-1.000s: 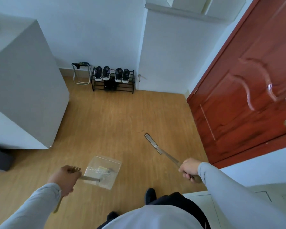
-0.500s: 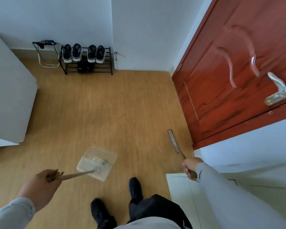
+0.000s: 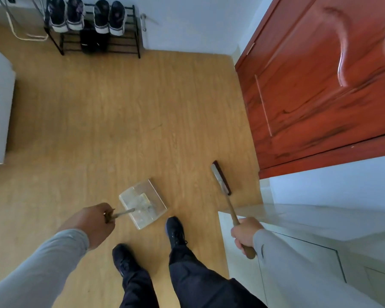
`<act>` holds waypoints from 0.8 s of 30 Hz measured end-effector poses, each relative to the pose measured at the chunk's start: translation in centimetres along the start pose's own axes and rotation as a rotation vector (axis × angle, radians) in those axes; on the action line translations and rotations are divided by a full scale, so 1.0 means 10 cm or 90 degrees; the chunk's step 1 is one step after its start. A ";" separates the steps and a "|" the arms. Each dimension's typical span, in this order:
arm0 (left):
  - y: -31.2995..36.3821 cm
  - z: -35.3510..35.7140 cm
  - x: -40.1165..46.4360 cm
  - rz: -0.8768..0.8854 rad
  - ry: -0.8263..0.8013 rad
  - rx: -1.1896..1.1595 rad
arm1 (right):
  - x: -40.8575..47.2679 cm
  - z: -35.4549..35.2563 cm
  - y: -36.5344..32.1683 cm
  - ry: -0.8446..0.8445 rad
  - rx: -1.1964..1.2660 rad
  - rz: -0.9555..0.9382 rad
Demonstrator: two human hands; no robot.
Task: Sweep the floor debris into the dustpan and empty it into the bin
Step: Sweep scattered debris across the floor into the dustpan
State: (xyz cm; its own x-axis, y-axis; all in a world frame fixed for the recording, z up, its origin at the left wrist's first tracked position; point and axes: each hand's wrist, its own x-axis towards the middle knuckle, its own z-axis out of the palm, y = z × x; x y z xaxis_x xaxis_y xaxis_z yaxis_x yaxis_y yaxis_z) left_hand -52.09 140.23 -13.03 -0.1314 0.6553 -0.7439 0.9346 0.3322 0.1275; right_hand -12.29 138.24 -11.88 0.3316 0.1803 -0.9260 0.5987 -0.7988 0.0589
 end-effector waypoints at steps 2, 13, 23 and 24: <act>-0.02 -0.03 0.00 -0.004 0.004 0.007 | -0.25 0.14 -0.01 -0.021 -0.052 -0.050; -0.06 -0.11 -0.11 -0.007 -0.006 -0.008 | -0.69 -0.55 -0.07 -0.187 0.002 -0.061; -0.83 0.22 -1.07 -0.141 0.052 -0.252 | -1.07 -0.33 -0.87 -0.034 -0.324 -0.268; -0.94 0.32 -1.24 -0.173 0.069 -0.293 | -1.03 -0.24 -1.01 -0.025 -0.345 -0.284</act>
State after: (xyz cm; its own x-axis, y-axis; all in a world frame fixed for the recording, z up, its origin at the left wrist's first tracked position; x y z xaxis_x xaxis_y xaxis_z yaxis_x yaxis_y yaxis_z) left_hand -58.22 126.86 -7.10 -0.4041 0.5629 -0.7210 0.6241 0.7459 0.2326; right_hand -19.96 145.81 -2.05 -0.0513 0.3949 -0.9173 0.9537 -0.2532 -0.1624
